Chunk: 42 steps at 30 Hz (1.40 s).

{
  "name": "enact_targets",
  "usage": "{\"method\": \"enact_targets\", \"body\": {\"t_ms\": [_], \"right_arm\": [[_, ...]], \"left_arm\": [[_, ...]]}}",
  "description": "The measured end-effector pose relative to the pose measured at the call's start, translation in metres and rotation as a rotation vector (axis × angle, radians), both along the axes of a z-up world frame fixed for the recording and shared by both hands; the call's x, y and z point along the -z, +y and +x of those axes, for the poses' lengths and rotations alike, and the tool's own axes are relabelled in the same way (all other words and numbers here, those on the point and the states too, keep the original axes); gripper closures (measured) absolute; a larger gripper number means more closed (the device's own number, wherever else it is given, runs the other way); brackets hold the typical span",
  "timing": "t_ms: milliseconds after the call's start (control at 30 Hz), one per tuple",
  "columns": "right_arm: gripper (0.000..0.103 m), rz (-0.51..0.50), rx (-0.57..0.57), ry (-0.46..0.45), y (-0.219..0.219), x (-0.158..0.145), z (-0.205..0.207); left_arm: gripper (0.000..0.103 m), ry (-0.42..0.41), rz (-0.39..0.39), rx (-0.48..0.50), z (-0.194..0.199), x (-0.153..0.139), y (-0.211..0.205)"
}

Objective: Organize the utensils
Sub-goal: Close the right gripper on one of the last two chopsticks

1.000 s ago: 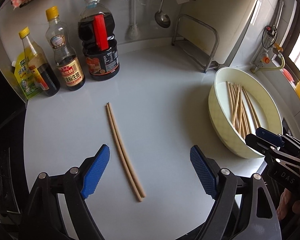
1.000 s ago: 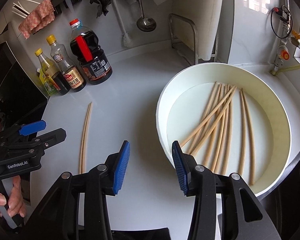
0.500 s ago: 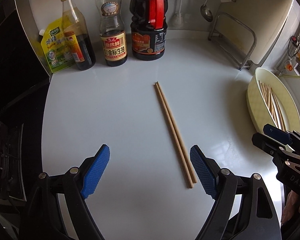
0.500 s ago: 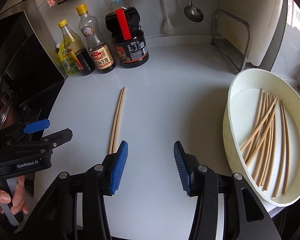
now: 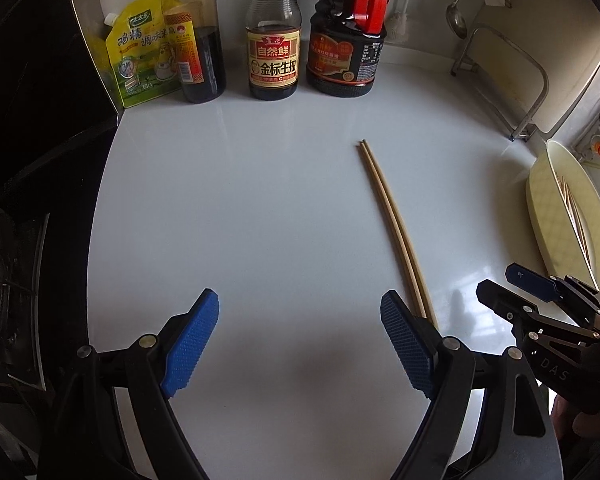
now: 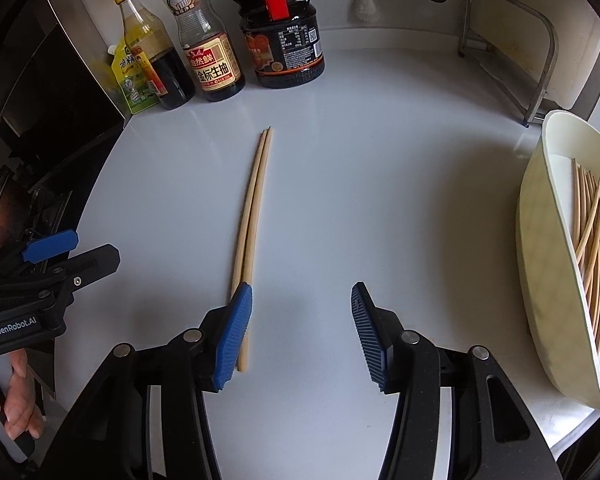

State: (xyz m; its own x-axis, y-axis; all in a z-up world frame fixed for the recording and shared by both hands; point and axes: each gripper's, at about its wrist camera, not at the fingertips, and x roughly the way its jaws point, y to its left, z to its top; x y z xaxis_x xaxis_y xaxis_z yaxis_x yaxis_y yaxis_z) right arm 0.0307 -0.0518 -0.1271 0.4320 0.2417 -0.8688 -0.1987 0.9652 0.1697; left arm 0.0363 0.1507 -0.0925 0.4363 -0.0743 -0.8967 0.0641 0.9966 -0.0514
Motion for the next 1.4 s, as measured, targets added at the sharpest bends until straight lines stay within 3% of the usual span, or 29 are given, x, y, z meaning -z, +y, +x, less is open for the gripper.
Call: {"method": "enact_targets", "body": {"t_ms": [500,967,1133,1233,1400], "right_arm": [[0.053,-0.055,-0.033,-0.003,0.027,0.029,0.017],[0.054,-0.172,-0.122,-0.06,0.049,0.038,0.016],[0.083,-0.166,-0.146,-0.076,0.049,0.036,0.015],[0.096,-0.161,-0.133,-0.076,0.043,0.035,0.016],[0.096,-0.144,-0.094,-0.068,0.026,0.034,0.016]], "left_arm": [[0.021,0.001,-0.002,-0.029,0.004,0.014,0.009],[0.021,0.013,0.001,-0.051,0.011,0.022,0.013],[0.021,0.009,-0.002,-0.044,0.016,0.025,0.006],[0.021,0.01,-0.005,-0.031,0.02,0.027,-0.002],[0.021,0.012,-0.011,-0.008,0.028,0.032,-0.02]]}}
